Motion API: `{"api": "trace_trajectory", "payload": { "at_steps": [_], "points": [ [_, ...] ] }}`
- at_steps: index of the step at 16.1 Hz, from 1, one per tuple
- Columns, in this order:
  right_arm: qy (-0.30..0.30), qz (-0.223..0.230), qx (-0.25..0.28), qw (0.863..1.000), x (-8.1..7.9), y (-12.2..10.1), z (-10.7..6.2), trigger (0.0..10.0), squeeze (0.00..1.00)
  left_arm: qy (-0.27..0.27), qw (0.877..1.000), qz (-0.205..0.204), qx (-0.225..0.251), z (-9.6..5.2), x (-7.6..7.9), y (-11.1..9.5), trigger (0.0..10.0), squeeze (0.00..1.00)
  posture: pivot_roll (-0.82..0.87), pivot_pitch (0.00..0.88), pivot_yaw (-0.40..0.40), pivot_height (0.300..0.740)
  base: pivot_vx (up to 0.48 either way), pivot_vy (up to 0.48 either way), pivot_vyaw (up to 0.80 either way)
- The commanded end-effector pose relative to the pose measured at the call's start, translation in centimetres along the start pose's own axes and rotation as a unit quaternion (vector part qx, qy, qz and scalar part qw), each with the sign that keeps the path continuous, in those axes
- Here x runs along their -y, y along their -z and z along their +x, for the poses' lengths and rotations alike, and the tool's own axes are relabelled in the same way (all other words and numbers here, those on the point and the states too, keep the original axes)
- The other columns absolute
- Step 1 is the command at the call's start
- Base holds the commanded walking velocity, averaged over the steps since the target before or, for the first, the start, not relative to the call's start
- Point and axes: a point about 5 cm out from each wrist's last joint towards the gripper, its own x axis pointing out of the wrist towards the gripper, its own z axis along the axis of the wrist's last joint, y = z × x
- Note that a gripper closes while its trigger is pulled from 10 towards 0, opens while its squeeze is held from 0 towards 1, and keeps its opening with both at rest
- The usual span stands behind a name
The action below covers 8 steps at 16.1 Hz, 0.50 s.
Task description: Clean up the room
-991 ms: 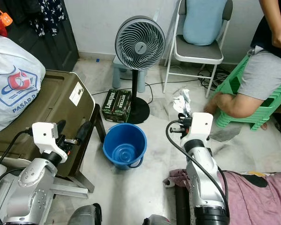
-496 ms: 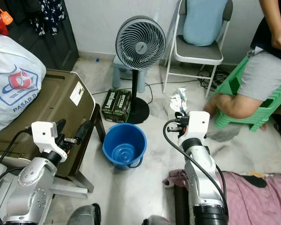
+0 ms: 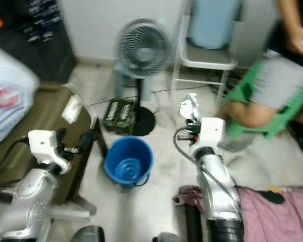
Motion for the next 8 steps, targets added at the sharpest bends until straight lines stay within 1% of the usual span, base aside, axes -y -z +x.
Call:
{"api": "trace_trajectory", "payload": {
  "at_steps": [1,8],
  "points": [
    [-0.009,0.002,0.011,1.0,-0.64,-0.66,0.43,10.0,0.0,-0.008,1.0,0.004,-0.011,-0.39,-0.7,0.21,10.0,0.0,-0.01,0.094,-0.069,0.74,0.266,0.0,0.0],
    [-0.008,0.002,0.01,1.0,-0.61,-0.68,0.52,10.0,0.0,-0.007,1.0,0.004,-0.012,-0.26,-0.67,0.21,10.0,0.0,-0.01,0.094,-0.069,0.74,0.27,0.0,0.0]
  ]
}}
